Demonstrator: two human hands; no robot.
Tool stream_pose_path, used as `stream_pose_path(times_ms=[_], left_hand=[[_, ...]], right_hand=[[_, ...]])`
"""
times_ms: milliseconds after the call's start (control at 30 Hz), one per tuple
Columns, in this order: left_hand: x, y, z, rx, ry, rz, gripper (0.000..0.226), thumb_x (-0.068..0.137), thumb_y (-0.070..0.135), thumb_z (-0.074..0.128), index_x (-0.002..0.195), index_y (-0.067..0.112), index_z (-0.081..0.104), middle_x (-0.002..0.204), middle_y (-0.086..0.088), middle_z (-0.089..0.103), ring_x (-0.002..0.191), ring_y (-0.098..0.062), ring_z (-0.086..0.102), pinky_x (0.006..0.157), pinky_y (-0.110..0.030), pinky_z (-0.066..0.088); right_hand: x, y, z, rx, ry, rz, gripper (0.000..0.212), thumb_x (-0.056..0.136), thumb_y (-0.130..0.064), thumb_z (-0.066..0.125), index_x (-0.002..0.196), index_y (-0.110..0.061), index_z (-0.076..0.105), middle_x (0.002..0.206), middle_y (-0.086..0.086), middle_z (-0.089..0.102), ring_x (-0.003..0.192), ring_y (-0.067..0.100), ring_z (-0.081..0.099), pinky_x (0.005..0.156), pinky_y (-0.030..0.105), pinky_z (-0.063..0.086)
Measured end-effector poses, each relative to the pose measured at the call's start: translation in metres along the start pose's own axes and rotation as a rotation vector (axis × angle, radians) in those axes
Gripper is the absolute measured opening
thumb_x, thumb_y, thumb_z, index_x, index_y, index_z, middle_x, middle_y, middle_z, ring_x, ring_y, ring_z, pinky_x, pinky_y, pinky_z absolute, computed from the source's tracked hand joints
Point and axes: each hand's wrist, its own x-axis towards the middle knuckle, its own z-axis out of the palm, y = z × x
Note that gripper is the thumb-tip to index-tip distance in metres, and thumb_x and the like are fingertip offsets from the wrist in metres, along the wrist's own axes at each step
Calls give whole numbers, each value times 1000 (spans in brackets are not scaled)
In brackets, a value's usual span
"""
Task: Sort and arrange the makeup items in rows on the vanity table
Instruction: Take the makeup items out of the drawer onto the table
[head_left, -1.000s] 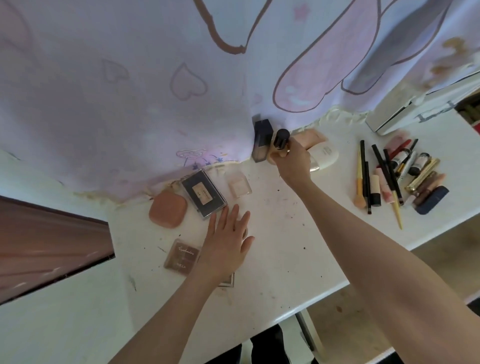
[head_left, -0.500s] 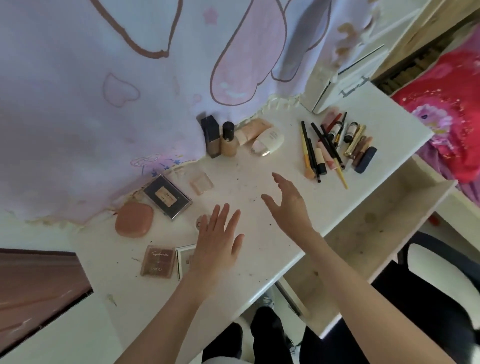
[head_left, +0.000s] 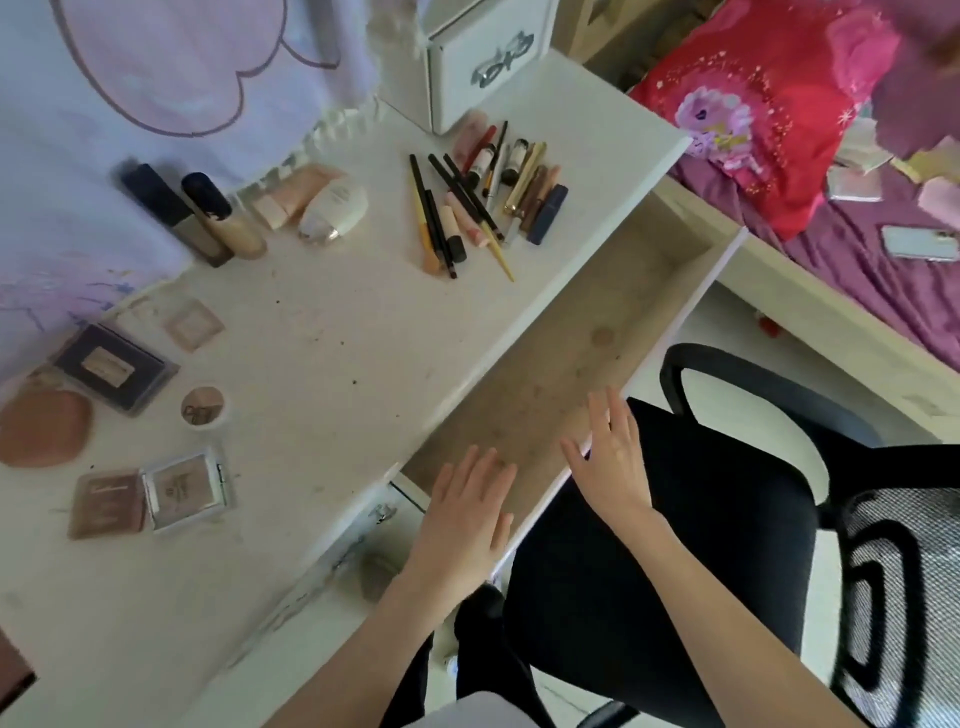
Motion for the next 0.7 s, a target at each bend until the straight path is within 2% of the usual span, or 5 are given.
stream_pose_path(times_ms=[167, 367, 467, 600, 700], left_hand=[[20, 24, 36, 111, -141, -2, 56, 98, 37, 33, 147, 23, 10, 157, -5, -1, 143, -25, -10, 116, -43, -4], [28, 25, 43, 181, -146, 0, 57, 91, 30, 45, 144, 25, 26, 155, -12, 13, 143, -33, -2, 114, -48, -1], [28, 27, 34, 188, -129, 22, 59, 73, 27, 70, 129, 23, 53, 143, -18, 40, 136, -41, 26, 108, -58, 24], [29, 27, 24, 189, -80, 33, 62, 65, 29, 77, 124, 23, 58, 139, -19, 44, 132, -43, 32, 104, -59, 27], [28, 25, 16, 201, -50, 26, 63, 60, 30, 78, 120, 23, 61, 137, -18, 48, 130, -42, 36, 103, -57, 28]], right_hand=[[18, 20, -3, 669, -196, 399, 63, 92, -32, 55, 142, -8, 25, 128, 6, 51, 111, 20, 54, 95, 33, 44], [27, 26, 1, 1143, -143, 523, 34, 95, -21, 53, 125, -8, 44, 112, 9, 60, 106, 23, 60, 100, 43, 46], [25, 27, -4, 1246, -165, 535, 26, 95, -20, 50, 117, -5, 48, 91, 13, 53, 89, 25, 54, 97, 44, 47], [24, 23, -13, 1281, -184, 538, 27, 98, -20, 46, 120, -5, 46, 97, 24, 48, 91, 29, 52, 99, 44, 46], [23, 19, -18, 1267, -181, 529, 32, 98, -20, 44, 128, -8, 44, 127, 30, 40, 118, 43, 45, 103, 49, 41]])
